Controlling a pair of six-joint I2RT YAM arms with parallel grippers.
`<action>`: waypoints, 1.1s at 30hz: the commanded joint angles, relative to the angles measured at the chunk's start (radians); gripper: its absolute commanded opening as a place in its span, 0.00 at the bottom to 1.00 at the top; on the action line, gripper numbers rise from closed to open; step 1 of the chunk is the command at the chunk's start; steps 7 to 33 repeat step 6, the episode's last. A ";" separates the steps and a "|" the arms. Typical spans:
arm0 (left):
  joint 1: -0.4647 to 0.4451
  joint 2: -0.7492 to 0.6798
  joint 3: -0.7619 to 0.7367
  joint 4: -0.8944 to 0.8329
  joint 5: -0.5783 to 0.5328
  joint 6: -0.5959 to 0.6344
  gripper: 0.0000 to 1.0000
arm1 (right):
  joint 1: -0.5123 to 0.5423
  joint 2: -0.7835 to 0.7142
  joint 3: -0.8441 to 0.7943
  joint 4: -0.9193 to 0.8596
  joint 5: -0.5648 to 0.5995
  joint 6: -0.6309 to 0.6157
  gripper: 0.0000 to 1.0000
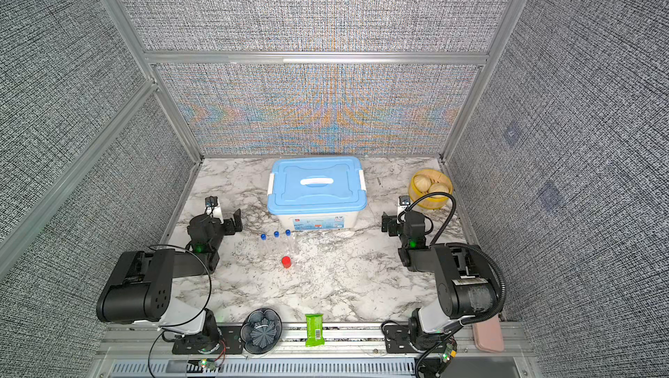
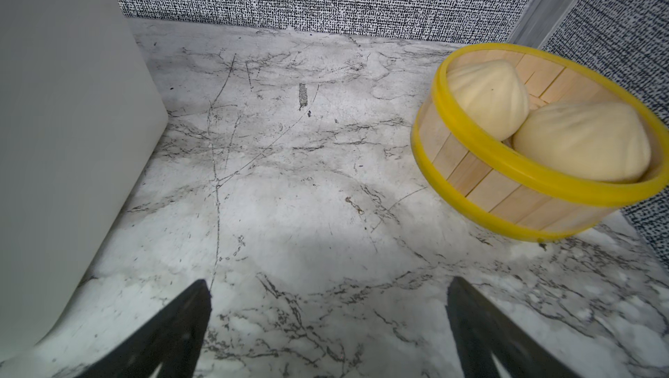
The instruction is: Organize the chemistry lab equipment
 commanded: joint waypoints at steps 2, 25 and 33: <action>0.000 -0.003 0.000 0.030 0.010 0.002 0.99 | 0.001 0.000 0.006 0.017 0.006 0.003 0.99; 0.001 -0.003 0.000 0.029 0.010 0.002 0.99 | 0.001 -0.005 -0.004 0.027 0.000 -0.005 0.99; 0.001 -0.003 0.000 0.029 0.010 0.002 0.99 | 0.001 -0.005 -0.004 0.027 0.000 -0.005 0.99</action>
